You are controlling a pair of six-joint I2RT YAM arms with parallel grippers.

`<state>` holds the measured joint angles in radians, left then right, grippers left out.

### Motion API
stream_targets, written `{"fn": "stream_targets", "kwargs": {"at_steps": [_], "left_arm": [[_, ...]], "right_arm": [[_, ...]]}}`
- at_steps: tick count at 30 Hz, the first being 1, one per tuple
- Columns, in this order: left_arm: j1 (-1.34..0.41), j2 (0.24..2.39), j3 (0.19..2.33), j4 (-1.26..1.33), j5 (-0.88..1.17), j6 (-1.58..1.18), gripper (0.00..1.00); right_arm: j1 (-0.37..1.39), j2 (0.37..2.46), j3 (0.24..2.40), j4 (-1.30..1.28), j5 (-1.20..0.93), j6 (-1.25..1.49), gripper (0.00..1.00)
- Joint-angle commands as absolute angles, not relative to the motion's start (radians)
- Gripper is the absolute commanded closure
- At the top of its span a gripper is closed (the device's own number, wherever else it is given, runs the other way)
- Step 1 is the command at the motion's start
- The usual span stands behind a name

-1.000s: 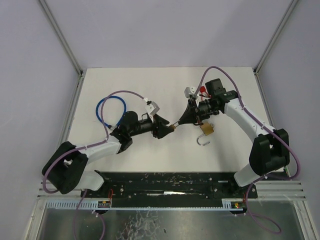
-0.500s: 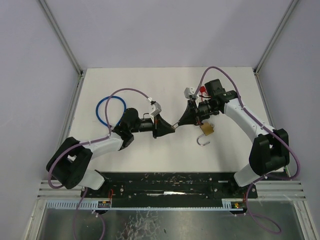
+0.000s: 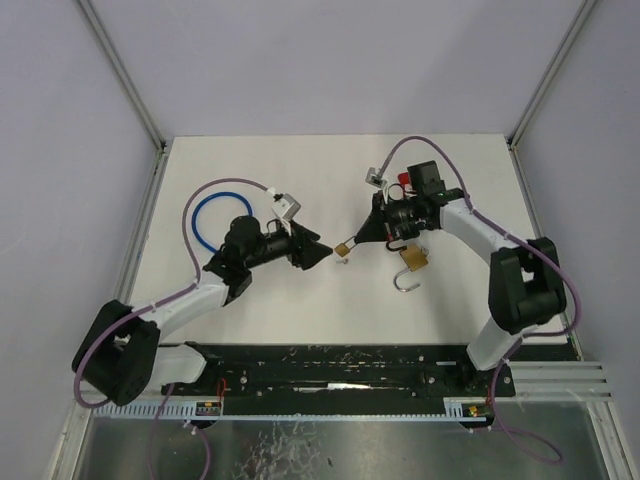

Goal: Lock with the key
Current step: Adjust the lock, then place the lock at the center of the board.

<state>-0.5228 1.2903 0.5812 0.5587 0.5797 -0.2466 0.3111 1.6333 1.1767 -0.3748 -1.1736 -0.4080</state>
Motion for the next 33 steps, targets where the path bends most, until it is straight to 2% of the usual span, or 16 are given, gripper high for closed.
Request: {"fn": "stream_targets", "kwargs": {"at_steps": [1, 5, 9, 12, 14, 18, 21, 30, 33], "left_arm": [[-0.509, 1.182, 0.548, 0.44, 0.289, -0.275, 0.41], [-0.499, 1.1, 0.542, 0.377, 0.152, -0.327, 0.41], [-0.493, 1.061, 0.566, 0.321, 0.16, -0.332, 0.4], [-0.494, 1.051, 0.575, 0.304, 0.17, -0.335, 0.4], [-0.494, 1.051, 0.574, 0.319, 0.177, -0.343, 0.4], [-0.492, 1.064, 0.596, 0.325, 0.189, -0.348, 0.4], [-0.492, 1.066, 0.627, 0.297, 0.182, -0.344, 0.4], [-0.491, 1.018, 0.651, 0.315, 0.108, -0.335, 0.39], [-0.491, 1.015, 0.643, 0.342, 0.098, -0.353, 0.35]], "right_arm": [[0.311, 1.785, 1.206, -0.098, -1.025, 0.034, 1.0], [0.32, 1.951, 1.308, -0.08, -0.983, 0.198, 0.99], [0.336, 2.081, 1.424, -0.162, -0.969, 0.224, 0.97], [0.347, 2.116, 1.433, -0.178, -0.948, 0.217, 0.91], [0.347, 2.13, 1.434, -0.195, -0.927, 0.203, 0.81], [0.347, 2.138, 1.501, -0.338, -0.818, 0.05, 0.53], [0.337, 2.121, 1.588, -0.46, -0.709, -0.076, 0.4], [0.239, 2.041, 1.691, -0.558, -0.557, -0.277, 0.36], [0.212, 2.052, 1.707, -0.54, -0.439, -0.295, 0.36]]}}
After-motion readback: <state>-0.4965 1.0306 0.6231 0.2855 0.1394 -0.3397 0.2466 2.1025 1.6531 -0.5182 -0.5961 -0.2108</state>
